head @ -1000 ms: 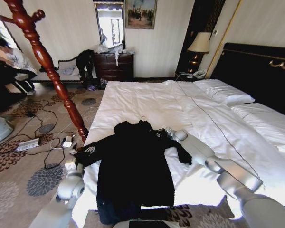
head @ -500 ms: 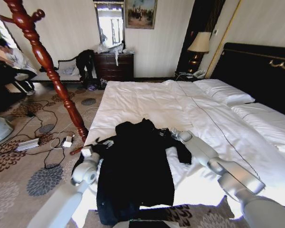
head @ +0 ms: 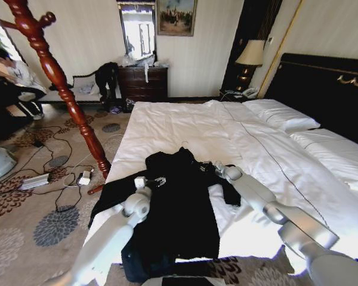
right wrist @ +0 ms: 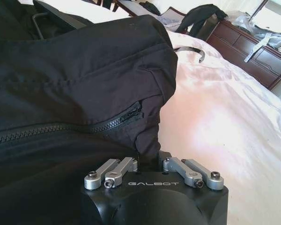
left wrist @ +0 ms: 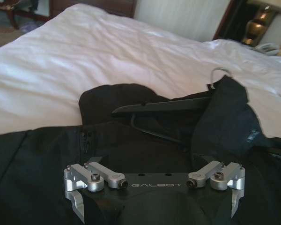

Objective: Pick up the clothes from the bed and hang them on the clothes hanger.

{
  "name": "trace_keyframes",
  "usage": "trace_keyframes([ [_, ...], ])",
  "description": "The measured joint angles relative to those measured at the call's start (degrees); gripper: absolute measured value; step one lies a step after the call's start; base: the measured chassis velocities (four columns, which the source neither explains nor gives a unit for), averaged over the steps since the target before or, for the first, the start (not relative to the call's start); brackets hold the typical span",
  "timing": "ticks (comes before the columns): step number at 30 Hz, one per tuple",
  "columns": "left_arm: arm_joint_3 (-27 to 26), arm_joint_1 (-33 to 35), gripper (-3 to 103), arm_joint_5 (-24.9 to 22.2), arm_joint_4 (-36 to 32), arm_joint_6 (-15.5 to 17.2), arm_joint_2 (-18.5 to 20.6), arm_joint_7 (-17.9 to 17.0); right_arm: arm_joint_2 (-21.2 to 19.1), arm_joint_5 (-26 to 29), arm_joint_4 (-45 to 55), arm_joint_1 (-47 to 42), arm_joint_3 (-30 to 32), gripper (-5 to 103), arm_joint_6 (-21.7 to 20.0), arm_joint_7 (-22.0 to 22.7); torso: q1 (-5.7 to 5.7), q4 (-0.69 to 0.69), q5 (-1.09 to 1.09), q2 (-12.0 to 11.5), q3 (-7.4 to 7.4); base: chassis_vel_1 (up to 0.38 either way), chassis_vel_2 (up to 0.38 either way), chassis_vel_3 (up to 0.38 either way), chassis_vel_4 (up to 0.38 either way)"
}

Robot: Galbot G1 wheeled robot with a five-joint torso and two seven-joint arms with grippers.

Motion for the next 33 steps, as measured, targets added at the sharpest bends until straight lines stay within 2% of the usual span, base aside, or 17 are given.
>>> trace_keyframes([
  [3,-0.3,-0.6,100,-0.1,3.1,1.3,-2.6,-2.0,-0.2,-0.2,0.0,-0.2,0.2,18,0.3,-0.2,0.0,-0.01,0.0,0.0,0.0,0.0,0.0,0.0,0.0],
  [6,-0.3,-0.7,100,-0.1,4.2,1.5,-3.4,-2.2,-0.2,-0.3,0.0,-0.2,0.3,18,0.3,-0.2,0.0,0.01,-0.01,0.0,0.0,0.0,0.0,0.0,0.0],
  [11,-0.5,-2.3,98,-0.3,7.5,1.7,-7.2,-1.9,0.0,-0.2,0.7,-0.1,-0.1,18,0.2,0.3,0.0,-0.02,-0.02,0.0,0.0,0.0,0.0,0.0,0.0],
  [15,-0.1,-4.1,79,-0.2,9.1,2.7,-9.7,-2.1,0.2,-0.1,1.0,0.1,-0.4,18,0.2,0.6,0.0,-0.01,-0.01,0.0,0.0,0.0,0.0,0.0,0.0],
  [17,0.0,-4.3,79,-0.2,9.2,2.9,-9.8,-2.2,0.2,-0.1,1.0,0.1,-0.4,18,0.2,0.7,0.0,-0.01,-0.02,0.0,0.0,0.0,0.0,0.0,0.0],
  [18,0.2,-4.4,74,-0.2,9.3,3.3,-9.9,-2.4,0.2,0.0,1.2,0.1,-0.4,18,0.1,0.8,0.0,-0.01,-0.01,0.0,0.0,0.0,0.0,0.0,0.0],
  [20,0.5,-4.4,63,-0.2,9.2,4.1,-9.5,-2.9,0.1,0.3,1.5,0.1,-0.4,18,0.1,1.0,0.0,0.0,-0.01,0.0,0.0,0.0,0.0,0.0,0.0],
  [21,0.5,-4.4,63,-0.2,9.2,4.1,-9.5,-2.9,0.1,0.3,1.5,0.1,-0.4,18,0.1,1.0,0.0,0.0,-0.01,0.0,0.0,0.0,0.0,0.0,0.0],
  [24,0.2,-3.0,52,1.4,7.4,4.3,-8.0,-3.2,-0.3,0.6,1.8,0.1,-0.1,18,0.1,1.2,0.0,0.01,-0.02,0.0,0.0,0.0,0.0,0.0,0.0],
  [26,-0.5,-1.5,41,3.5,5.9,3.3,-6.7,-2.4,-0.6,0.7,1.9,-0.1,0.1,18,0.1,1.2,0.0,0.02,-0.02,0.0,0.0,0.0,0.0,0.0,0.0],
  [28,-0.9,-0.5,41,5.0,5.3,2.3,-5.9,-1.5,-0.7,0.7,1.9,-0.2,0.2,18,0.2,1.2,-0.01,0.01,-0.02,0.0,0.0,0.0,0.0,0.0,0.0],
  [29,-1.4,0.5,35,6.4,4.9,1.5,-5.1,-0.5,-0.8,0.7,1.9,-0.4,0.3,18,0.2,1.2,-0.01,0.01,-0.02,0.0,0.0,0.0,0.0,0.0,0.0],
  [30,-2.1,1.8,46,7.8,4.7,0.3,-4.0,0.8,-0.9,0.7,1.9,-0.5,0.4,18,0.2,1.2,-0.01,0.02,-0.02,0.0,0.0,0.0,0.0,0.0,0.0],
  [32,-2.5,2.3,46,8.5,4.7,-0.4,-3.6,1.4,-0.9,0.7,1.9,-0.6,0.4,18,0.2,1.2,-0.01,0.03,-0.02,0.0,0.0,0.0,0.0,0.0,0.0],
  [33,-2.6,2.5,51,8.9,4.9,-0.8,-3.5,1.8,-0.9,0.7,1.9,-0.6,0.4,18,0.3,1.2,-0.01,0.03,-0.02,0.0,0.0,0.0,0.0,0.0,0.0],
])
